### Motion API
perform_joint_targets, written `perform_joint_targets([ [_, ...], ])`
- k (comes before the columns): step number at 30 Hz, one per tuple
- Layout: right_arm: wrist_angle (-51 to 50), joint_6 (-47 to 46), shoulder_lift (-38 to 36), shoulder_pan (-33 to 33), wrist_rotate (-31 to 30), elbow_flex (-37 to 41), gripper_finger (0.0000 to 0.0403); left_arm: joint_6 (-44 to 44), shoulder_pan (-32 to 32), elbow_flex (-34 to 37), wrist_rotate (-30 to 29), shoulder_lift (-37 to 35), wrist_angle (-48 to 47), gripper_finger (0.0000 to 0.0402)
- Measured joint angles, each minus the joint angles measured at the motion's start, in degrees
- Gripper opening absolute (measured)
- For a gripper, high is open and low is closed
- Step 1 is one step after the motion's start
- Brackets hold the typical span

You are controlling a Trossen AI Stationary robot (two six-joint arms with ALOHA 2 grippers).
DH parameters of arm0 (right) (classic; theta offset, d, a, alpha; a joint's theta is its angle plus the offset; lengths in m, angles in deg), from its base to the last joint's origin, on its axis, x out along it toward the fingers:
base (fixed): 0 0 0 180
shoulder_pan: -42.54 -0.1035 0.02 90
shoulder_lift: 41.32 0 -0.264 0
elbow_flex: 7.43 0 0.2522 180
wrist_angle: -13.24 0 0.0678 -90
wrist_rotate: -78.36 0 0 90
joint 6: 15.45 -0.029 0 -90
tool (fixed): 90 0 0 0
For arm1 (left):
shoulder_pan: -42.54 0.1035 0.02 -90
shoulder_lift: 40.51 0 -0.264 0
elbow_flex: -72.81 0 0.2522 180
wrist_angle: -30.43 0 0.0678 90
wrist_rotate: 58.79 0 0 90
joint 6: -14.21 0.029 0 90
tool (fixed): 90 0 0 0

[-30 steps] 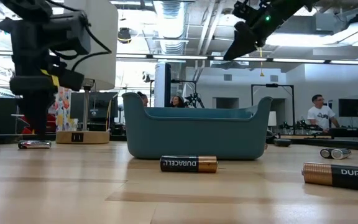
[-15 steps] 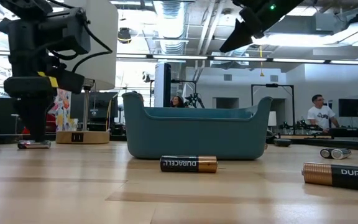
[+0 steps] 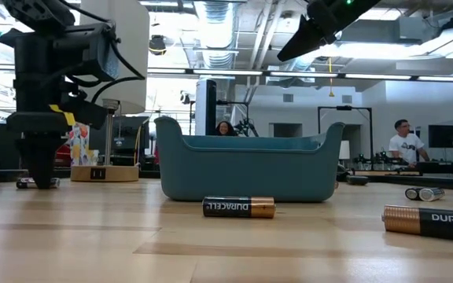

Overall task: Sort batteries
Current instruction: Put the silver battery into the blue bin

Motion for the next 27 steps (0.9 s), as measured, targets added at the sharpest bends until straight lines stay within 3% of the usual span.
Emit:
perform_joint_targets([
  [6, 0.0, -0.7, 0.0, 0.0, 0.0, 0.0, 0.0223, -0.9, 0.0, 0.1, 0.4, 0.1, 0.1, 0.0038],
  [16, 0.0, -1.2, 0.0, 0.0, 0.0, 0.0, 0.0223, 0.6, -0.3, 0.3, -2.4, -0.9, 2.7, 0.0038],
  [23, 0.2, -1.3, 0.0, 0.4, 0.0, 0.0, 0.0224, 1.0, -1.3, 0.3, -8.9, -7.2, 6.9, 0.0038],
  [27, 0.6, -1.3, -0.4, 1.0, 0.0, 0.0, 0.0223, 2.3, -1.8, 0.4, -9.1, -10.6, 11.1, 0.0038],
])
